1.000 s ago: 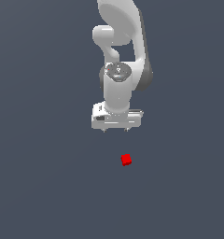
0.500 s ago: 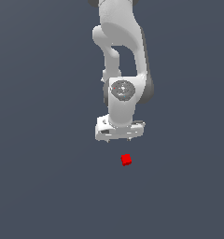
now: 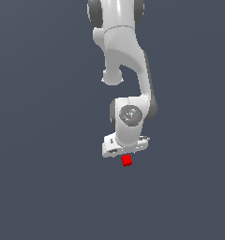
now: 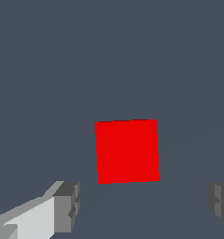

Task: Pick up the red cube and move it to a goal position.

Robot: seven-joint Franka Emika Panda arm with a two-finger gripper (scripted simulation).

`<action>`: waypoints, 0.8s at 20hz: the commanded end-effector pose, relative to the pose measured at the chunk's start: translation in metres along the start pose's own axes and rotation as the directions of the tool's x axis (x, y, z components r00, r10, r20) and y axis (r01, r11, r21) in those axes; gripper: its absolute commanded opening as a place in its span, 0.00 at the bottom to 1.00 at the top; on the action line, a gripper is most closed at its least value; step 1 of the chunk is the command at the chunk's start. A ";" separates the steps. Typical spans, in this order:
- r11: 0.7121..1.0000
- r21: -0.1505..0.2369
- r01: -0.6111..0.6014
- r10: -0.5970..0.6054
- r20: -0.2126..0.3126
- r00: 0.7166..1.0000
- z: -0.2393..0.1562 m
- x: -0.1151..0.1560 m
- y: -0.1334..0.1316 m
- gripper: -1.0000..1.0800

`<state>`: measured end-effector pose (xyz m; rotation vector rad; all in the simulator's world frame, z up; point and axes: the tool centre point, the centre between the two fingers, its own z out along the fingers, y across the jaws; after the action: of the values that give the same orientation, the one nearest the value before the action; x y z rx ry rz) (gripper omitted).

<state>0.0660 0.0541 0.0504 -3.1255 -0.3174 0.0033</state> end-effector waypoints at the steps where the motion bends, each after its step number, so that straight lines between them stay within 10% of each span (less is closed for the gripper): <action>1: 1.000 0.000 0.018 -0.018 -0.002 1.000 0.011 0.009 -0.003 0.96; 16: 0.999 0.000 0.051 -0.051 -0.002 0.999 0.030 0.026 -0.010 0.96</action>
<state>0.0887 0.0692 0.0192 -3.1163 -0.3974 0.0010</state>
